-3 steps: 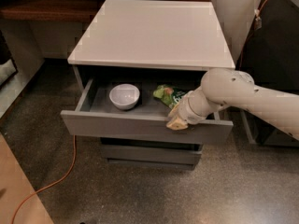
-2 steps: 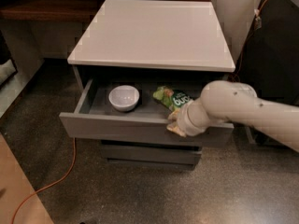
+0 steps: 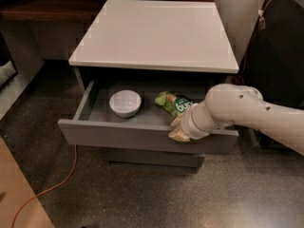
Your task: Pick green rice chip bag from top drawer and place on counter
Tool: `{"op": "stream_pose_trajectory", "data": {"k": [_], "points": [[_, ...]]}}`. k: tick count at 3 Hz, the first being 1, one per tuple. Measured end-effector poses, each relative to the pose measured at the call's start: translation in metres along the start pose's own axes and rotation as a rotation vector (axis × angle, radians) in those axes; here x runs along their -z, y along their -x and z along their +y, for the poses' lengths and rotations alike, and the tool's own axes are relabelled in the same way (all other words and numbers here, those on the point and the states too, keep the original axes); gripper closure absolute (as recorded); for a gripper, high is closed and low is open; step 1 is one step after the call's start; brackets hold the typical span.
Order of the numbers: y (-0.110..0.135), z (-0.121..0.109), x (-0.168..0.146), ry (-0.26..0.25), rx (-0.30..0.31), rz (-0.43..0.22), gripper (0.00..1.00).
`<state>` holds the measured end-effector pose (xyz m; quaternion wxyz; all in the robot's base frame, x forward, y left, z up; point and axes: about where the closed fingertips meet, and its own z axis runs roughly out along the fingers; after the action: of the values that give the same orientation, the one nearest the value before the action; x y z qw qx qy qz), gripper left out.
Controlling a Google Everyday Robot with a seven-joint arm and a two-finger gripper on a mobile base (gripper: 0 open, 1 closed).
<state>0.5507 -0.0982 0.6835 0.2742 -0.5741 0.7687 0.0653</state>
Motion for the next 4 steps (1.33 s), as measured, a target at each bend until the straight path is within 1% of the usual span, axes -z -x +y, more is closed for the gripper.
{"op": "stream_pose_trajectory", "data": {"k": [1, 2, 3, 4], "points": [[0.003, 0.018, 0.018, -0.040, -0.034, -0.032, 0.45], [0.003, 0.018, 0.018, -0.040, -0.035, -0.033, 0.14], [0.016, 0.014, 0.049, -0.066, -0.055, -0.089, 0.00], [0.030, -0.003, 0.078, -0.071, -0.073, -0.124, 0.00]]}}
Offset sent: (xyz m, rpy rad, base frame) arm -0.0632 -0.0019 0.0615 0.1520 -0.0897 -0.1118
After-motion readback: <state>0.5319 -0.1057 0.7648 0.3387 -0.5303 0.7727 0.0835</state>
